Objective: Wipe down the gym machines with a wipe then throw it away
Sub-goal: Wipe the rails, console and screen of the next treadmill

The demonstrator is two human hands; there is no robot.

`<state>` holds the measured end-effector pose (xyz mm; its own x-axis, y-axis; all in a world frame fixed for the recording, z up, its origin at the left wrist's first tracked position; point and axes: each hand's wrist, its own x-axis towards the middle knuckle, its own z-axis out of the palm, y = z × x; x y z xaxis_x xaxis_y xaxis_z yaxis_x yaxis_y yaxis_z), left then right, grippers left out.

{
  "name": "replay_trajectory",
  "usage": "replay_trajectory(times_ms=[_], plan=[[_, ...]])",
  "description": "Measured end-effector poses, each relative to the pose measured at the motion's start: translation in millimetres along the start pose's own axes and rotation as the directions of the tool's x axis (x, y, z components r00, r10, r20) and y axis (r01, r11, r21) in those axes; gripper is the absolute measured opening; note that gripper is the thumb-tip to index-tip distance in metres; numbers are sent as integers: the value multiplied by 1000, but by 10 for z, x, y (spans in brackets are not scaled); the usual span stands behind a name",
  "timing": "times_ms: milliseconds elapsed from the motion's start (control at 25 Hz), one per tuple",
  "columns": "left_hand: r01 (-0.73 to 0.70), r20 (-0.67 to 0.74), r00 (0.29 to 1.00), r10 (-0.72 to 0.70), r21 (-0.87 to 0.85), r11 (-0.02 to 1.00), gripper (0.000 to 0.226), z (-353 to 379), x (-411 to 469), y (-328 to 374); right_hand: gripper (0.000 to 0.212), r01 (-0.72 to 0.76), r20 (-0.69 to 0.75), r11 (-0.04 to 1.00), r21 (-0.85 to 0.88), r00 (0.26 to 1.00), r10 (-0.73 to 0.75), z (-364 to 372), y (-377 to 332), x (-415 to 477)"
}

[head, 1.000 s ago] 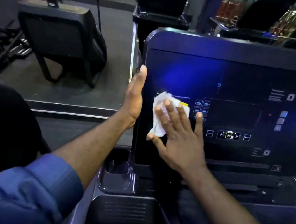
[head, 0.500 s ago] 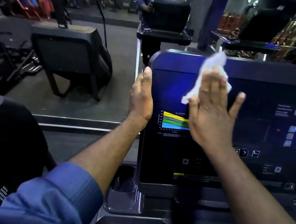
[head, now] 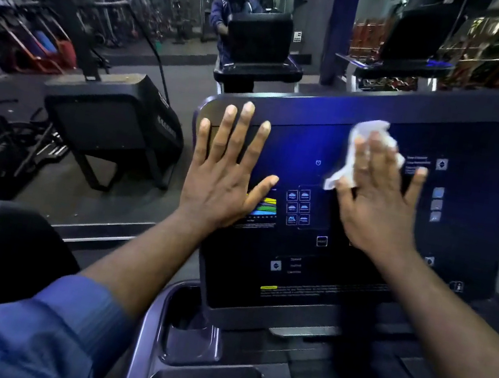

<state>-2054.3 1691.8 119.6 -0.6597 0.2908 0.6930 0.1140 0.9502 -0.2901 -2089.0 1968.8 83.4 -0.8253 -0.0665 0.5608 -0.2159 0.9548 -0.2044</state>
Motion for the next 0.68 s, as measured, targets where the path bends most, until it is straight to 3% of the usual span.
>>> replay_trajectory(times_ms=[120,200,240,320,400,440,520,680], plan=[[-69,62,996,67,36,997,92,19,-24,66,71,-305,-14,942,138,951,310,40,405,-218],[-89,58,994,88,28,996,95,7,-61,85,74,-393,11,908,146,918,396,190,172,-543],[-106,38,994,105,23,994,96,1,-86,88,76,-322,27,938,130,947,321,271,-63,-718],[-149,-4,989,149,-17,989,98,8,-138,68,75,24,37,996,85,999,-27,368,-590,-879],[-196,-29,980,195,-66,978,100,34,-162,32,72,321,40,947,2,946,-321,308,-924,-608],[-218,-22,976,217,-65,974,101,38,-171,26,70,375,35,927,-32,927,-374,220,-975,-377],[-276,-7,961,276,-28,961,104,57,-174,39,69,300,8,952,-60,954,-300,87,-763,49],[-350,47,936,348,20,937,106,33,-205,109,74,-65,6,994,92,998,65,4,323,-66]])
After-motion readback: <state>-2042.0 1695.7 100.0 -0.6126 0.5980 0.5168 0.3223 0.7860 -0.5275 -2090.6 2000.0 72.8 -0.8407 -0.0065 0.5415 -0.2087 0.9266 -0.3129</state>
